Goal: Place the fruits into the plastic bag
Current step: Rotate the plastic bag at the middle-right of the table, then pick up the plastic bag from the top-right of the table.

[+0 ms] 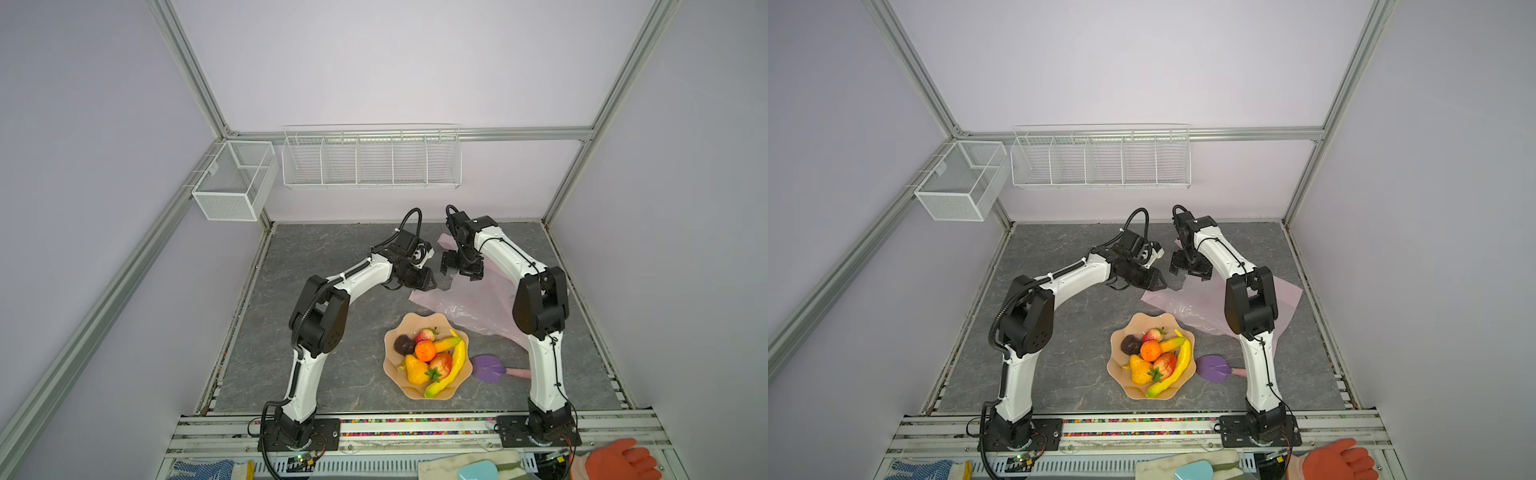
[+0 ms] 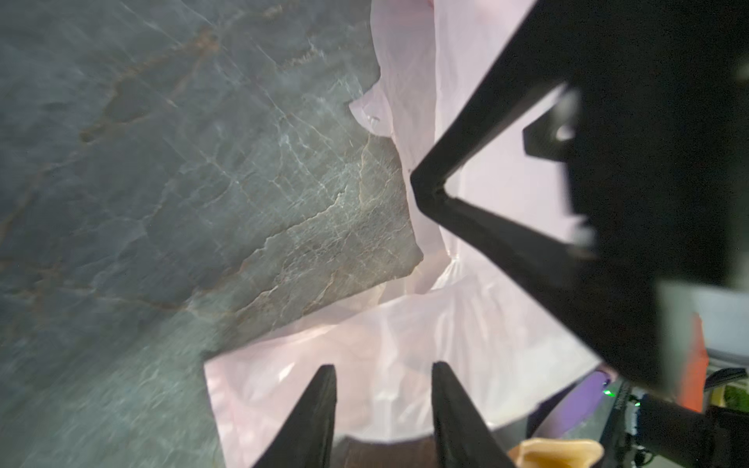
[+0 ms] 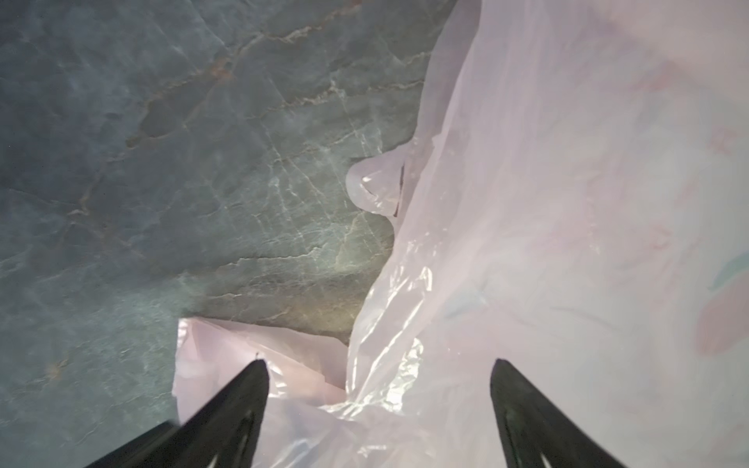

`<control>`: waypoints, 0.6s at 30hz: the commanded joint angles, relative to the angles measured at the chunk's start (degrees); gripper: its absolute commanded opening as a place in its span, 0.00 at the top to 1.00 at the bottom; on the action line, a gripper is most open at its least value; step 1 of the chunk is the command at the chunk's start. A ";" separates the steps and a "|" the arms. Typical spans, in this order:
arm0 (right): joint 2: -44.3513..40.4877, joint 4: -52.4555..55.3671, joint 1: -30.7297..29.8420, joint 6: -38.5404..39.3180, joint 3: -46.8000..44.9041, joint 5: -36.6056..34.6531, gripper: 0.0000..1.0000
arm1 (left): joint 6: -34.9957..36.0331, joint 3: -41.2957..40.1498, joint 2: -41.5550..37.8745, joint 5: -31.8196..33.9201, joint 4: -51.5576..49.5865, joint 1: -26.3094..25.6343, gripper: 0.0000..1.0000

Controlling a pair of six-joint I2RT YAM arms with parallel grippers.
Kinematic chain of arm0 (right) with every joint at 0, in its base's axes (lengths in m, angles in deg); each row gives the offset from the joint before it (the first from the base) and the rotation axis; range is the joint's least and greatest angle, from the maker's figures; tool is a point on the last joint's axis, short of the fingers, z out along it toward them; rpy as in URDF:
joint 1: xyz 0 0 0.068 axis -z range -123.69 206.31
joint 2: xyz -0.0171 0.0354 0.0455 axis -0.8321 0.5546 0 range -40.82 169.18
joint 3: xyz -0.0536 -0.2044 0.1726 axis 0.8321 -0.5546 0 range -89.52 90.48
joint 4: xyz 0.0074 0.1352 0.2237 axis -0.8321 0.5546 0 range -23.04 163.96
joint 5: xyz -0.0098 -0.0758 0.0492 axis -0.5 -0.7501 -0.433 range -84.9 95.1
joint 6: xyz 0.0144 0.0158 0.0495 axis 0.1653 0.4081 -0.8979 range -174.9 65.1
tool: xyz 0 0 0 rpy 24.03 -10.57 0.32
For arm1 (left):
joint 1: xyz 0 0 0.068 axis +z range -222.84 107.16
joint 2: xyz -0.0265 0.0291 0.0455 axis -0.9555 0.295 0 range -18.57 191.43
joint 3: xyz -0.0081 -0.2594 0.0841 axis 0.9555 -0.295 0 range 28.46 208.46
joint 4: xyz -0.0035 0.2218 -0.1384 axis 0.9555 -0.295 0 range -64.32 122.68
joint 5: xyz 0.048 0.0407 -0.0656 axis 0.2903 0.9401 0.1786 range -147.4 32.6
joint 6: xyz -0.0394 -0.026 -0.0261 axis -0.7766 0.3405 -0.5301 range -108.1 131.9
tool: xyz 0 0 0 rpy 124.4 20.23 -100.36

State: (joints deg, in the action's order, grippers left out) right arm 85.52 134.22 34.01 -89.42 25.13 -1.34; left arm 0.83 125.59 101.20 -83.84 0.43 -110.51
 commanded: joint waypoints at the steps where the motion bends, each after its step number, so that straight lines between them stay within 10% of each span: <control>1: 2.21 3.26 -1.29 -2.53 1.65 -5.51 0.12 | -0.64 -1.52 -5.99 1.91 1.69 1.23 0.53; 18: 7.72 5.77 -3.80 -4.94 4.88 -12.65 0.34 | -1.52 -8.81 -20.46 5.86 1.98 5.42 0.47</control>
State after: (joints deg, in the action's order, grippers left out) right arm 93.08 136.97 30.58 -93.18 29.33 -10.56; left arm -0.24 118.20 83.10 -79.64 2.81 -106.93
